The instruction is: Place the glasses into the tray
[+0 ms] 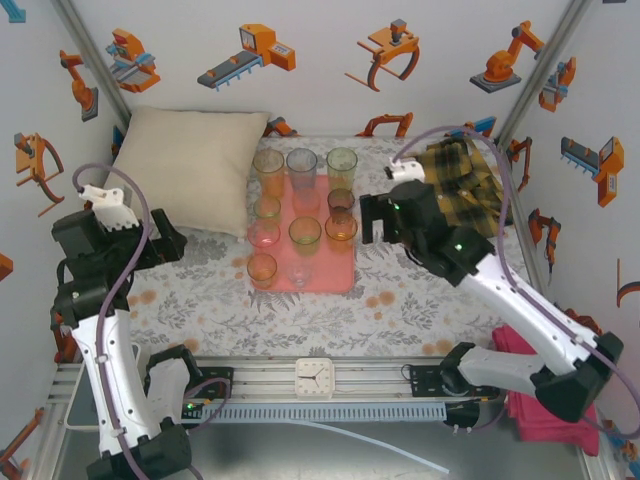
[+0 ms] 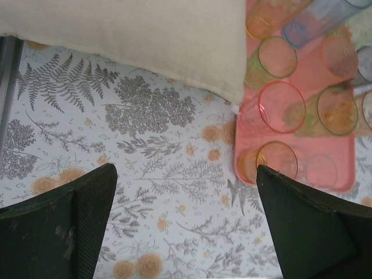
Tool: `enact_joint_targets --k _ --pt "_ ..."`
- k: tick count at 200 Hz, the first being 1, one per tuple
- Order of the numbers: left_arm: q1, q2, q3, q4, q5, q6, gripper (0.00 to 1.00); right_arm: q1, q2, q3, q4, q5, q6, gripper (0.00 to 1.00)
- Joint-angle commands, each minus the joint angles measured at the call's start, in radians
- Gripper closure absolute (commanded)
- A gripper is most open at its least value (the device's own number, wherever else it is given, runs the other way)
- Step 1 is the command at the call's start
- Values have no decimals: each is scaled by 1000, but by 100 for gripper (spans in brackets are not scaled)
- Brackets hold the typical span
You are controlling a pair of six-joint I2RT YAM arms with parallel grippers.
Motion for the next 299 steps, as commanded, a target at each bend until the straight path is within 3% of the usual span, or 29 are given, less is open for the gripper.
enact_joint_targets --k 1,59,106,169,199,253,299 --pt "4 0 -86 201 -76 -132 3 -73 -90 -84 91 47 -8 1" --pt "3 20 -275 466 -177 -208 3 -186 -243 -341 241 124 -57 1" --pt "3 27 -433 631 -159 -203 3 -268 -313 -524 415 150 -133 1" --pt "-8 155 -568 920 -24 -122 3 -437 -199 -581 487 13 -95 1" --pt "-29 228 -628 1094 -22 -170 3 -513 -148 -622 560 -24 -97 1" --pt "-82 334 -711 1354 -40 -102 3 -683 -89 -695 720 -195 -77 1" --pt "-86 456 -759 1562 -64 -121 3 -703 -80 -809 973 -200 -108 1"
